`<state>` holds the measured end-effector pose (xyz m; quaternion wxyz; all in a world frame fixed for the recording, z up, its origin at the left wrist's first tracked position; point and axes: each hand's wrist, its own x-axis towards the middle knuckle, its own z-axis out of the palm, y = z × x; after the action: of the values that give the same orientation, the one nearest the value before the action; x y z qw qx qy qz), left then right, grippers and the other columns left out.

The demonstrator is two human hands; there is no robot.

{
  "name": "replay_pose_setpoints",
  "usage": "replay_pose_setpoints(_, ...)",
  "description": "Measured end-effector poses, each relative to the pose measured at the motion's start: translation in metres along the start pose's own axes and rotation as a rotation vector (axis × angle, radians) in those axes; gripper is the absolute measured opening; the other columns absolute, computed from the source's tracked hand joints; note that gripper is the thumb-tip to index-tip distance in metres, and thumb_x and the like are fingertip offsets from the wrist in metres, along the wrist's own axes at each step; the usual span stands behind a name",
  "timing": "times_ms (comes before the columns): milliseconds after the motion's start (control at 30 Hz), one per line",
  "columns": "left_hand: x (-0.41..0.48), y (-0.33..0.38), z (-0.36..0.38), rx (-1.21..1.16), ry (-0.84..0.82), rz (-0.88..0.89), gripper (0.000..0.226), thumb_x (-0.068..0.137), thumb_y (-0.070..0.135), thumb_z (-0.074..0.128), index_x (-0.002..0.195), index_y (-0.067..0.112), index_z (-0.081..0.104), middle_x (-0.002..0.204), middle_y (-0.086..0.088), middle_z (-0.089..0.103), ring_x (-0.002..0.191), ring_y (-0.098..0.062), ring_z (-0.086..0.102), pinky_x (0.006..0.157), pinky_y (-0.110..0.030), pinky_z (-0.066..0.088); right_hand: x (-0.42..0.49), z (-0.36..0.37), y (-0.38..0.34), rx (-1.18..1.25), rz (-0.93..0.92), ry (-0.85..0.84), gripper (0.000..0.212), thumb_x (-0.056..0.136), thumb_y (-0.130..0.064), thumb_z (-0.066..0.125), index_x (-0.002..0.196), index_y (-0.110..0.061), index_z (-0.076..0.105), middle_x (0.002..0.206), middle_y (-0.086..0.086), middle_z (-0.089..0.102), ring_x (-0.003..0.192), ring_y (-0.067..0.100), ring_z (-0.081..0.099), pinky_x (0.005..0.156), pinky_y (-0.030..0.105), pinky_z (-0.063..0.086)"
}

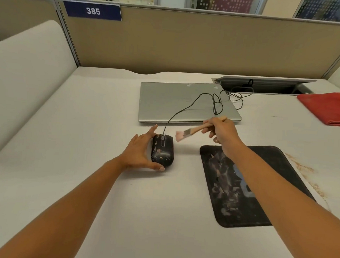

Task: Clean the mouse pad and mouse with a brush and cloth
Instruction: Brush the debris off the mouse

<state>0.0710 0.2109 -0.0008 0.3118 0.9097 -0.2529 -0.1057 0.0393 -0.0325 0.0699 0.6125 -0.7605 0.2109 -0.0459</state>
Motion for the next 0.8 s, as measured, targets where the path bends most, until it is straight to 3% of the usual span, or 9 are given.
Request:
replay_pose_setpoints(200,-0.001,0.000,0.001,0.026,0.013,-0.007,0.134,0.038,0.079,0.059,0.146,0.032,-0.005,0.146,0.003,0.035,0.134,-0.021,0.028,0.116,-0.043,0.013,-0.001,0.032,-0.006,-0.017,0.026,-0.117,0.024,0.094,-0.021,0.043,0.092,-0.010,0.065,0.065,-0.002,0.066,0.054,0.007,0.049,0.052,0.020,0.036)
replay_pose_setpoints(433,-0.001,0.001,0.002,0.036,0.011,-0.008,0.133,0.038,0.080,0.056,0.147,0.031,-0.003,0.147,0.002,0.034,0.137,-0.019,0.025,0.117,-0.041,0.006,0.014,0.021,-0.020,-0.151,-0.056,-0.001,0.027,0.093,-0.018,0.043,0.074,-0.013,0.060,0.059,0.002,0.062,0.036,-0.001,0.050,0.035,0.010,0.035)
replay_pose_setpoints(567,-0.001,0.001,0.002,0.046,0.019,-0.003,0.133,0.038,0.080,0.055,0.147,0.029,-0.001,0.147,0.002,0.035,0.135,-0.021,0.027,0.116,-0.042,0.010,0.016,0.028,-0.016,-0.066,0.015,-0.062,0.024,0.093,-0.019,0.043,0.079,-0.014,0.061,0.062,0.000,0.064,0.054,0.008,0.048,0.050,0.020,0.037)
replay_pose_setpoints(800,0.000,0.000,0.004,0.059,0.030,-0.010,0.133,0.037,0.080,0.055,0.147,0.028,0.001,0.145,0.002,0.036,0.133,-0.019,0.029,0.116,-0.043,0.014,0.020,0.025,-0.014,-0.100,0.025,0.003,0.029,0.093,-0.019,0.041,0.072,-0.013,0.060,0.057,0.003,0.060,0.047,0.005,0.043,0.047,0.018,0.032)
